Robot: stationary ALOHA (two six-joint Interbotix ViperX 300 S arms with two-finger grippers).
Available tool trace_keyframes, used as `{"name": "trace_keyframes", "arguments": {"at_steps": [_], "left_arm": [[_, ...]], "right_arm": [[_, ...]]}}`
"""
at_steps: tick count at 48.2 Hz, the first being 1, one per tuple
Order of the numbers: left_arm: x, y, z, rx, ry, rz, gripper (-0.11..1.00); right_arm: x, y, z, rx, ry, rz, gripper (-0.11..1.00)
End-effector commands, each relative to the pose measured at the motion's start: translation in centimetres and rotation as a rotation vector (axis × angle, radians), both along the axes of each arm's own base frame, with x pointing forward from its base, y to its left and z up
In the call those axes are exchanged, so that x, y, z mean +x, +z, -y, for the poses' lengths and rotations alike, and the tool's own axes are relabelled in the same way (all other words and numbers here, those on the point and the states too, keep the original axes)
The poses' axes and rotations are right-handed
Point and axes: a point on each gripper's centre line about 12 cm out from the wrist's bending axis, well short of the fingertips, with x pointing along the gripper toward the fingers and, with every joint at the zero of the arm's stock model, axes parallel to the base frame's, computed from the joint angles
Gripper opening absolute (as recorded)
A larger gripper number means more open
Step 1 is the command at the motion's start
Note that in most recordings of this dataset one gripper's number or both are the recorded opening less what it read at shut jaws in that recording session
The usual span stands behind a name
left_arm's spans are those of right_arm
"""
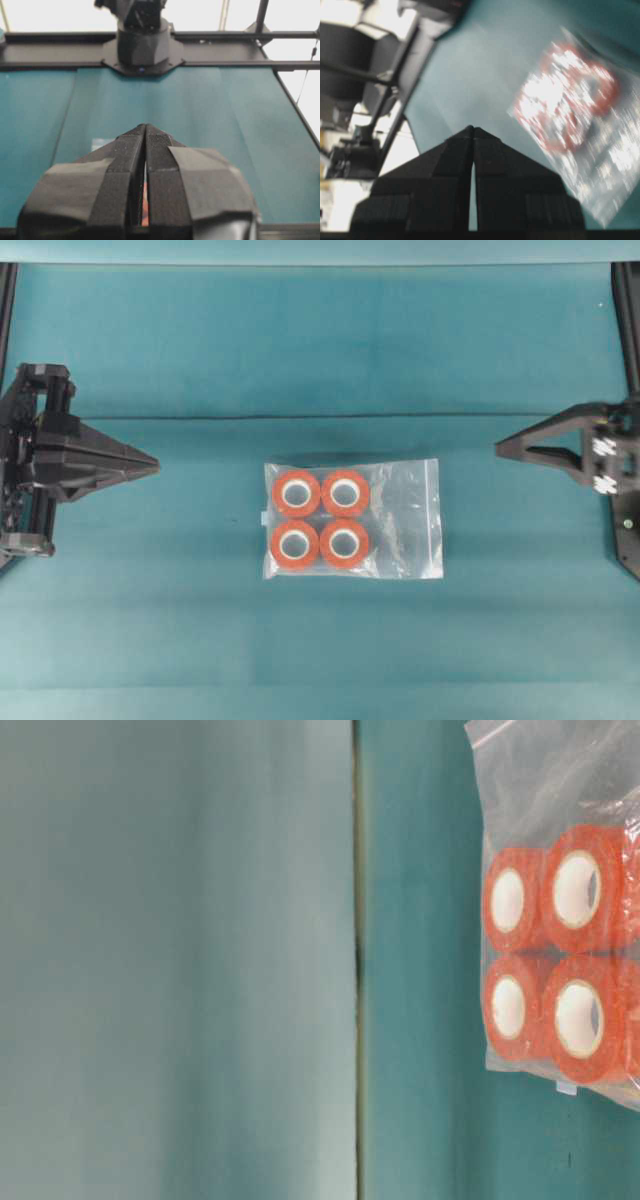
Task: Hand over the clear zip bag and make it stand upright.
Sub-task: 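Move the right gripper toward the right edge of the clear bag, then lower the right gripper and pinch the bag's right edge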
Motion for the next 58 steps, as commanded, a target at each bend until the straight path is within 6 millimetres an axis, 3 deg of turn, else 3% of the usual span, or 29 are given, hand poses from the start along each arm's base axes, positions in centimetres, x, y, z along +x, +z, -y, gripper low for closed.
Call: {"name": "trace_keyframes", "arguments": {"at_steps": [1, 13, 29, 35, 44, 47, 50, 58], "left_arm": [[0.1, 1.3, 0.0, 0.007, 0.001, 0.037, -0.01], [0.1, 1.0, -0.3, 0.007, 0.012, 0.025, -0.01], [0.4, 0.5, -0.9, 0.009, 0.038, 0.006, -0.01], [0.6, 0.2, -1.3, 0.009, 0.055, -0.005, -0.01], [0.7, 0.0, -1.4, 0.009, 0.058, -0.015, -0.01], [0.8, -0.1, -1.4, 0.008, 0.058, -0.018, -0.01], [0.8, -0.1, -1.4, 0.008, 0.058, -0.021, -0.01], [0.9, -0.5, -1.4, 0.008, 0.058, -0.048, -0.01]], "right_arm": [[0.2, -2.2, 0.2, 0.099, -0.044, -0.085, 0.0], [-0.4, -7.3, -0.2, 0.185, -0.078, -0.257, 0.0], [0.2, -10.5, -0.5, 0.174, -0.089, -0.324, 0.03], [1.2, -11.2, -0.6, 0.169, -0.089, -0.352, 0.22], [2.8, -12.4, -0.8, 0.197, -0.11, -0.397, 0.75], [3.4, -12.4, -0.8, 0.189, -0.114, -0.376, 0.87], [3.8, -12.6, -0.9, 0.18, -0.116, -0.357, 0.93], [4.3, -13.9, -1.7, 0.195, -0.13, -0.36, 0.91]]}}
